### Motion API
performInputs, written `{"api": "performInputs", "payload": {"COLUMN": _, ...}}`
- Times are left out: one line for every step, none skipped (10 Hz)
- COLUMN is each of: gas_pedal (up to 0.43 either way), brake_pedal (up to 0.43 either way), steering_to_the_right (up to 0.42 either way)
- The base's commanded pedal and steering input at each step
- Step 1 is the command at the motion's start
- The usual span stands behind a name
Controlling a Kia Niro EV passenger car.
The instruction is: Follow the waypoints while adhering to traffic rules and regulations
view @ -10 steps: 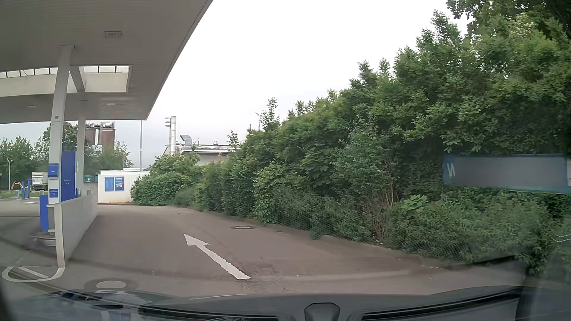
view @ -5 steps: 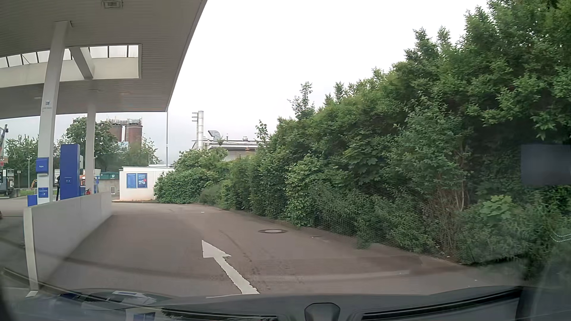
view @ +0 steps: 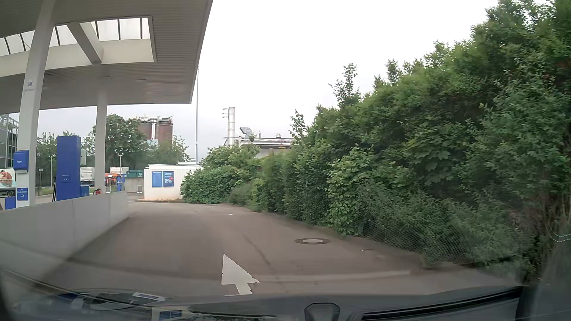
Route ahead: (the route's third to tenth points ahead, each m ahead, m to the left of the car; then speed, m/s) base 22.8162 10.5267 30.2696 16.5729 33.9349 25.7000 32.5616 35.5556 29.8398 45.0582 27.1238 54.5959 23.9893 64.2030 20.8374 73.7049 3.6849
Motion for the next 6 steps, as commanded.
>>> {"api": "performInputs", "payload": {"gas_pedal": 0.087, "brake_pedal": 0.000, "steering_to_the_right": -0.225}}
{"api": "performInputs", "payload": {"gas_pedal": 0.079, "brake_pedal": 0.000, "steering_to_the_right": -0.224}}
{"api": "performInputs", "payload": {"gas_pedal": 0.079, "brake_pedal": 0.000, "steering_to_the_right": -0.223}}
{"api": "performInputs", "payload": {"gas_pedal": 0.047, "brake_pedal": 0.000, "steering_to_the_right": -0.219}}
{"api": "performInputs", "payload": {"gas_pedal": 0.039, "brake_pedal": 0.000, "steering_to_the_right": -0.210}}
{"api": "performInputs", "payload": {"gas_pedal": 0.039, "brake_pedal": 0.000, "steering_to_the_right": -0.201}}
